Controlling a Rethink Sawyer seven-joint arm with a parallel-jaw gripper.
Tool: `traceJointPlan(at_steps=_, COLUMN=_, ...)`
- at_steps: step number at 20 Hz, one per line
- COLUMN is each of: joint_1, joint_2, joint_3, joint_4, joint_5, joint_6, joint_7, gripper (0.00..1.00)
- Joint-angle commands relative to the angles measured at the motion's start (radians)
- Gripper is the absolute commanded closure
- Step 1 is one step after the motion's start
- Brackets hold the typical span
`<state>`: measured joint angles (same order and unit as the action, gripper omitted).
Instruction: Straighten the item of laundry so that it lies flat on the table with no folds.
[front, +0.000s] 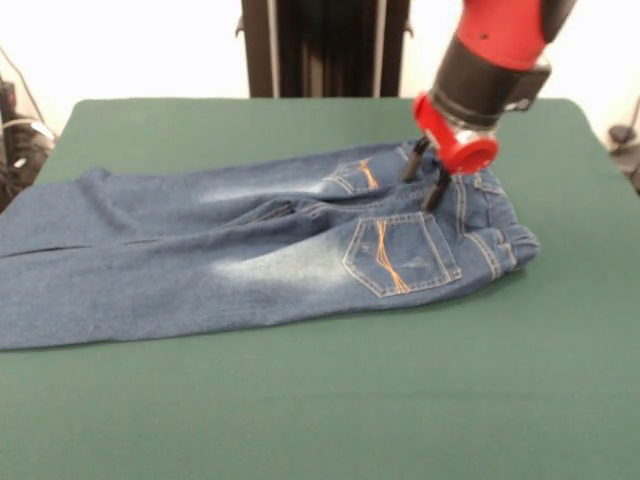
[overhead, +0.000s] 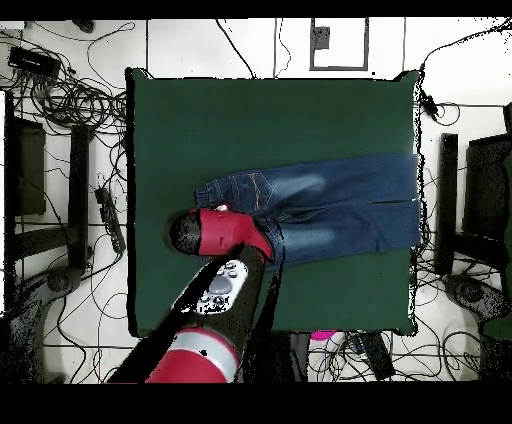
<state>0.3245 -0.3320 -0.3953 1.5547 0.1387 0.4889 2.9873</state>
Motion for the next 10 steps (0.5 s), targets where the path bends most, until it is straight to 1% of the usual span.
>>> traceJointPlan(at_steps=1, joint_1=0.184, joint_2=0.108, joint_3=-0.049, joint_4=-0.051, joint_5=0.079, joint_6=0.173, joint_7=0.301, gripper=0.00)
traceJointPlan(at_steps=4, joint_1=0.191, joint_2=0.106, joint_3=-0.043, joint_4=-0.051, joint_5=0.114, joint_6=0.171, joint_7=0.294, gripper=0.00)
traceJointPlan(at_steps=6, joint_1=0.181, joint_2=0.099, joint_3=-0.018, joint_4=-0.032, joint_5=0.142, joint_6=0.151, joint_7=0.278, gripper=0.00)
traceJointPlan(at_steps=9, joint_1=0.161, joint_2=0.099, joint_3=0.013, joint_4=-0.001, joint_5=0.168, joint_6=0.097, joint_7=0.246, gripper=0.00)
traceJointPlan(at_steps=10, joint_1=0.149, joint_2=0.105, joint_3=0.028, joint_4=0.010, joint_5=0.176, joint_6=0.061, joint_7=0.234, gripper=0.00)
